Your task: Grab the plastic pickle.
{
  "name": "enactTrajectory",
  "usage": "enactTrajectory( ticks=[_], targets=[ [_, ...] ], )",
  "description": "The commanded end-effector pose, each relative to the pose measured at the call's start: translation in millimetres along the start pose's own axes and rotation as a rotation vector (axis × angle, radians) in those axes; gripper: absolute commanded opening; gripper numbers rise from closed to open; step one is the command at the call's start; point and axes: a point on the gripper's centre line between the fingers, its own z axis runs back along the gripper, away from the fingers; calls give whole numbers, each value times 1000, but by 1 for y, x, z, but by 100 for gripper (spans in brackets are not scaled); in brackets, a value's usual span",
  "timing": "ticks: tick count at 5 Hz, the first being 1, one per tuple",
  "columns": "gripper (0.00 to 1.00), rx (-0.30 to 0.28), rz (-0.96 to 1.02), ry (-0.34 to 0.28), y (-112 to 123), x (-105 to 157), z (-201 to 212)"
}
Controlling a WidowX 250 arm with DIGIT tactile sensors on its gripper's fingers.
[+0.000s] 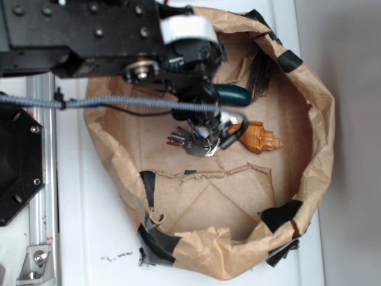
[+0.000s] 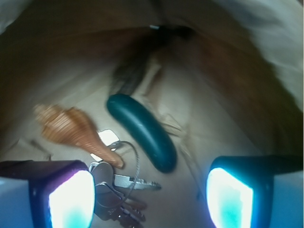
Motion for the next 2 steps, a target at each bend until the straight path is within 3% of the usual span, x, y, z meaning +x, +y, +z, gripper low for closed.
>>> enactTrajectory(
  ticks=[1,2],
  targets=[
    [100,3,-211,-7,-12,6,-25],
    [100,-6,-214,16,-9,15,-35]
  ],
)
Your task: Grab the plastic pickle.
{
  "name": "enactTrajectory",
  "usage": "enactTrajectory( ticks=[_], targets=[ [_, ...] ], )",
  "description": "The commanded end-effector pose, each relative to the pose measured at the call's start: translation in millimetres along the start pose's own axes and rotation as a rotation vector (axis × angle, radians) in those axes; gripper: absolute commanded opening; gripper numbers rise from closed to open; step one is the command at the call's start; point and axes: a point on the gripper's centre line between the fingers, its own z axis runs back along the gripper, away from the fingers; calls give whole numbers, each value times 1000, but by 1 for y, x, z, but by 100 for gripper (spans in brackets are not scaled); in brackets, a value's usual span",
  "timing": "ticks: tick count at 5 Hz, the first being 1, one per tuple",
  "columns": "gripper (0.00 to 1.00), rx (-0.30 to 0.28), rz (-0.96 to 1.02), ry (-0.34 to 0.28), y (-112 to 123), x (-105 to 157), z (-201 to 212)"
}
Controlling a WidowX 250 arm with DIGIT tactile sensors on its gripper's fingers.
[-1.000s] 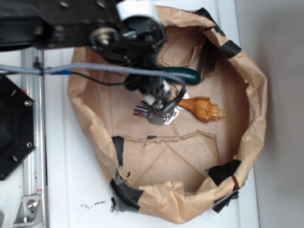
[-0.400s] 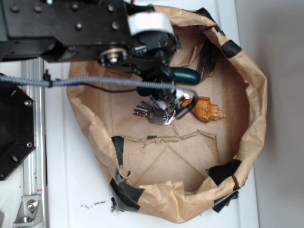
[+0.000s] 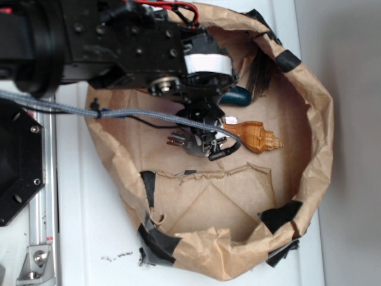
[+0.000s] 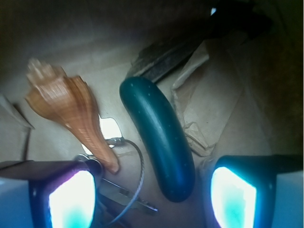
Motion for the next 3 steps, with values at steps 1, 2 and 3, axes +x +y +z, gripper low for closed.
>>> enactTrajectory(
  ticks=[1,2,3],
  targets=[
    [100,8,-57,-2,0,20,-20],
    [100,10,-97,17,2,21,-33],
    [100,69,-239,26,-3,13,-50]
  ],
)
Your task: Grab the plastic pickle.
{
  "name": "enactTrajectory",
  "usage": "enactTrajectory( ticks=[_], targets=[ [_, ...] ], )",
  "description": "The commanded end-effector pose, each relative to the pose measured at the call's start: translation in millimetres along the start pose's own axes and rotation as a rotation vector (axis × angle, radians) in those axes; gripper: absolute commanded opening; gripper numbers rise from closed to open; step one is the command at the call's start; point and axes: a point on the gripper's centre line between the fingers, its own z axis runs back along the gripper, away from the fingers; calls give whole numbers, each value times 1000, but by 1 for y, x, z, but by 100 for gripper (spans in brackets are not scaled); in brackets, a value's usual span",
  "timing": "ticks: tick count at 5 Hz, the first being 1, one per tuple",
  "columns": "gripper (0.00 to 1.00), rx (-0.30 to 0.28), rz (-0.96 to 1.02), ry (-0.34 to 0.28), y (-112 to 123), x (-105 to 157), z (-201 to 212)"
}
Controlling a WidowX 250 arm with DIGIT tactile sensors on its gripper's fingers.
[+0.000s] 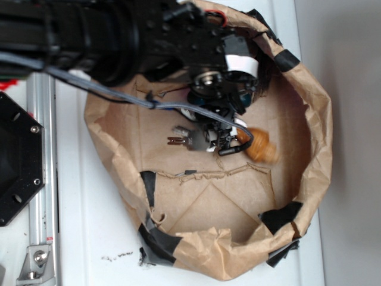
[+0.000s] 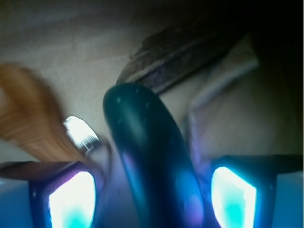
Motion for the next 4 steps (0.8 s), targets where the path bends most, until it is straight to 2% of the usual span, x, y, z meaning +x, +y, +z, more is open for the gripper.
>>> enactTrajectory(
  ticks=[1,4],
  targets=[
    [0,77,-104,-25,-10,-8,-17],
    [0,76,-106,-46,-9,-8,-9]
  ],
)
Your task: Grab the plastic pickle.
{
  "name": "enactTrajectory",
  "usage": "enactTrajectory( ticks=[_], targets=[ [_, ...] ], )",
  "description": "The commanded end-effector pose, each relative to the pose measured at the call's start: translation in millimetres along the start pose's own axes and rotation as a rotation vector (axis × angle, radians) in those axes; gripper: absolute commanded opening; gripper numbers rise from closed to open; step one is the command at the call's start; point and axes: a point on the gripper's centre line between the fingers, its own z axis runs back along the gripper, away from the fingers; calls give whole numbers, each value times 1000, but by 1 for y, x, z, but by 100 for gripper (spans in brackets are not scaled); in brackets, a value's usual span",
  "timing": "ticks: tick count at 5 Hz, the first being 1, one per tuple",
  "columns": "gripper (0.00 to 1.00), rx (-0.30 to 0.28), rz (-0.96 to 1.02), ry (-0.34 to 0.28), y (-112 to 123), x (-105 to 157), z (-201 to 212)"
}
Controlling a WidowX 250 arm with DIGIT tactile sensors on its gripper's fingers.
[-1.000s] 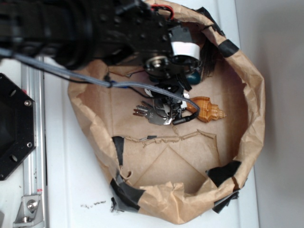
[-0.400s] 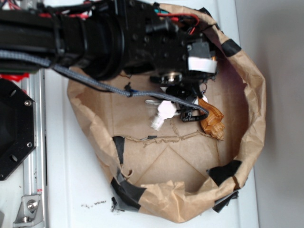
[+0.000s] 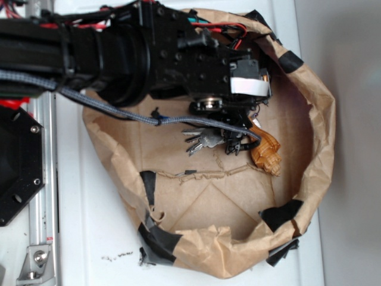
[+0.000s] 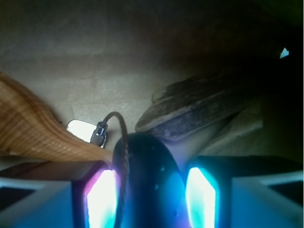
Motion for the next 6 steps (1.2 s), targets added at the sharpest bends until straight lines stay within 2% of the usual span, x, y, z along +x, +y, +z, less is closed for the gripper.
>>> enactTrajectory(
  ticks=[1,2,3,4,6],
  targets=[
    [0,9,-21,-6,-6,-9,7],
    [0,-14,17,-34,-9,-7,46],
    [0,-94,79,-38,-19,-8,101],
    [0,-150,111,-50,-27,-14,142],
    [0,-129,105,-30,-37,-16,137]
  ],
)
